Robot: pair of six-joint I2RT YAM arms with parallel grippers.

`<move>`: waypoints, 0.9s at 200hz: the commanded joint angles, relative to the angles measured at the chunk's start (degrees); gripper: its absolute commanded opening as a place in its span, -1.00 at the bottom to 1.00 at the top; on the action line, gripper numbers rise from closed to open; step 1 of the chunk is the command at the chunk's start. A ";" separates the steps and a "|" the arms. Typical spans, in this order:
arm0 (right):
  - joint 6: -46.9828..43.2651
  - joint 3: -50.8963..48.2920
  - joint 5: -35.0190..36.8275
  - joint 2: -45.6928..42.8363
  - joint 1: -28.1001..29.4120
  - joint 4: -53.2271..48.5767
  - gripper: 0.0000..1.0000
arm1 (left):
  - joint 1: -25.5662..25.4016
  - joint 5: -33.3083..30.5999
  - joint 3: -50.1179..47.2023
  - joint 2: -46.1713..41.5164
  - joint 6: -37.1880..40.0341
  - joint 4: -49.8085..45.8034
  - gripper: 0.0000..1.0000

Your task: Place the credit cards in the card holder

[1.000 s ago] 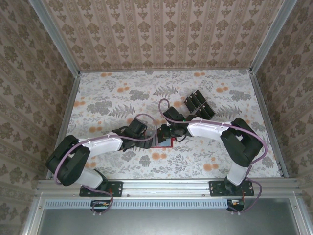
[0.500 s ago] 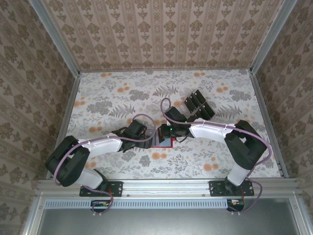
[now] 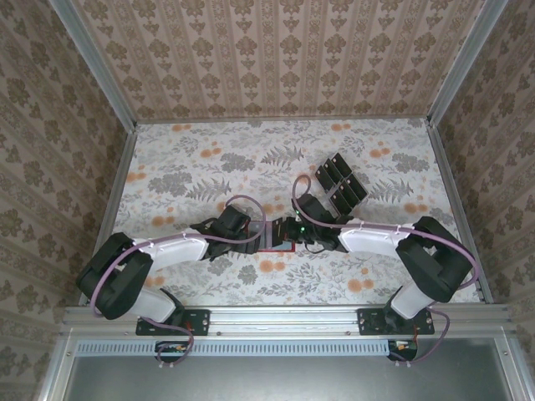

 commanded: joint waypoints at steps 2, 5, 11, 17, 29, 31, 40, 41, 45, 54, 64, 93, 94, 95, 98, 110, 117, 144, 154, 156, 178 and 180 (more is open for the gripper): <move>4.52 -3.05 -1.01 -0.07 0.19 11.35 -1.00 | -0.41 -0.38 -2.04 0.68 -0.98 -4.31 1.00; 4.70 -3.42 -0.94 -0.02 0.22 11.97 -1.00 | -0.30 -0.40 -2.01 0.70 -0.97 -4.28 1.00; 4.89 -3.90 -0.85 0.09 0.40 13.19 -1.00 | -0.37 -0.41 -2.09 0.70 -0.99 -4.27 1.00; 5.00 -4.29 -0.74 0.18 0.57 13.99 -1.00 | -0.36 -0.35 -2.10 0.80 -0.97 -4.23 1.00; 5.19 -4.78 -0.50 0.35 0.80 15.28 -1.00 | -0.40 -0.34 -2.16 0.77 -1.12 -4.22 1.00; 5.20 -4.88 -0.48 0.36 0.85 15.42 -1.00 | -0.39 -0.32 -2.18 0.78 -1.09 -4.18 1.00; 5.20 -5.00 -0.43 0.49 0.97 15.87 -1.00 | -0.40 -0.32 -2.19 0.82 -1.07 -4.14 1.00; 5.20 -5.00 -0.41 0.55 0.93 15.90 -1.00 | -0.41 -0.33 -2.19 0.82 -1.11 -4.14 1.00; 5.18 -5.02 -0.31 0.60 1.00 15.94 -1.00 | -0.41 -0.27 -2.19 0.89 -1.06 -4.14 1.00; 5.25 -5.00 -0.30 0.83 1.01 16.18 -1.00 | -0.42 -0.34 -2.19 0.91 -1.08 -4.11 1.00; 5.24 -4.99 -0.45 1.17 1.11 16.78 -1.00 | -0.38 -0.26 -2.17 0.99 -1.08 -4.13 1.00; 5.45 -4.73 -0.72 2.21 1.11 17.30 -1.00 | -0.40 -0.23 -2.10 1.11 -1.06 -4.14 1.00; 5.46 -4.74 -0.73 2.25 1.13 17.32 -1.00 | -0.36 -0.20 -2.10 1.14 -1.05 -4.14 1.00; 5.42 -4.74 -0.69 2.27 1.15 17.38 -1.00 | -0.35 -0.23 -2.10 1.11 -1.05 -4.18 1.00; 5.42 -4.81 -0.66 2.36 1.11 17.47 -1.00 | -0.35 -0.23 -2.08 1.16 -1.05 -4.22 1.00; 5.47 -4.96 -0.57 2.66 1.08 17.63 -1.00 | -0.36 -0.25 -2.10 1.17 -1.01 -4.22 1.00; 5.47 -5.08 -0.52 2.81 1.09 17.75 -1.00 | -0.38 -0.26 -2.05 1.25 -0.97 -4.18 1.00; 5.35 -5.68 -0.22 3.34 1.15 18.19 -1.00 | -0.42 -0.26 -2.06 1.41 -0.88 -4.22 1.00; 5.38 -5.95 -0.13 3.48 1.09 18.33 -1.00 | -0.37 -0.15 -2.01 1.43 -0.88 -4.22 1.00; 5.34 -6.01 -0.06 3.49 1.10 18.32 -1.00 | -0.41 -0.12 -2.01 1.43 -0.88 -4.22 0.99; 5.18 -6.55 0.31 3.64 1.06 18.64 -1.00 | -0.39 -0.13 -2.06 1.43 -0.88 -4.22 1.00; 5.20 -6.62 0.36 3.62 1.05 18.59 -1.00 | -0.41 -0.14 -2.07 1.43 -0.92 -4.25 0.99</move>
